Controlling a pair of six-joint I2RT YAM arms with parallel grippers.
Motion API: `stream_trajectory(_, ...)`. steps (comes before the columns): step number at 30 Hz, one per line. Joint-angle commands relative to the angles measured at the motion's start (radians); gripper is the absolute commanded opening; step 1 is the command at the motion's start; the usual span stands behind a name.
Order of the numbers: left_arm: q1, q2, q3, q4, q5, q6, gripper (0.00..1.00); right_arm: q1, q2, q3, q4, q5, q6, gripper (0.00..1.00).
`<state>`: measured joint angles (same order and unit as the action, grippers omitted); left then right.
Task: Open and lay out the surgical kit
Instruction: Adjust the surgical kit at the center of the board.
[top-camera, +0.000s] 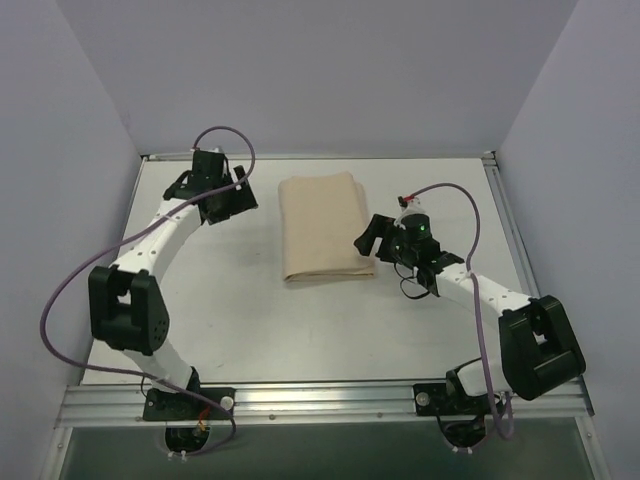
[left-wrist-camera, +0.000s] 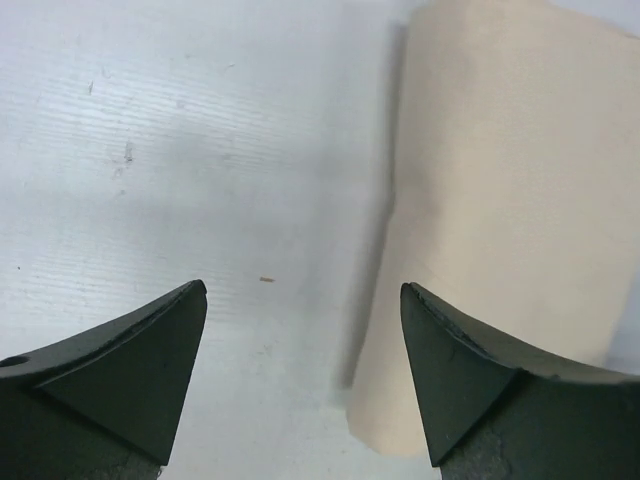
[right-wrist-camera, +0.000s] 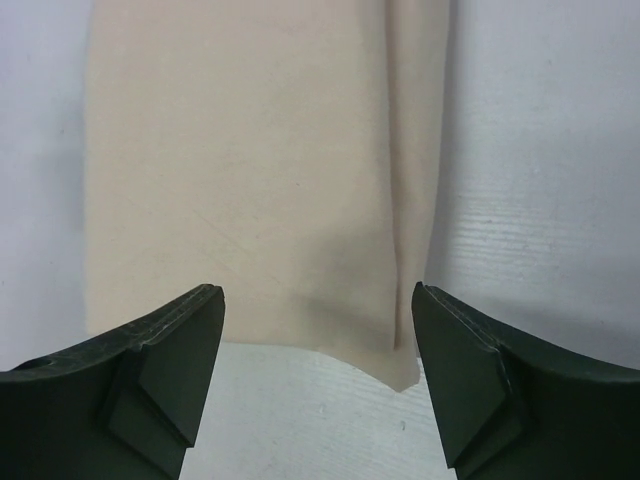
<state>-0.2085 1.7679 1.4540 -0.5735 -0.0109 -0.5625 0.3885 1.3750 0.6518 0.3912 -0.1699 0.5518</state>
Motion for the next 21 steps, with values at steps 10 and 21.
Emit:
stream_trajectory(10,-0.227,-0.378,-0.289,0.23,0.098,0.02,0.84,-0.017,0.076,0.114,-0.04,-0.082,-0.092,0.68)
stream_trajectory(21,-0.322,-0.397,-0.392,0.356,0.109,0.006,0.76,-0.019,0.17,0.114,0.011,-0.115,-0.092,0.59)
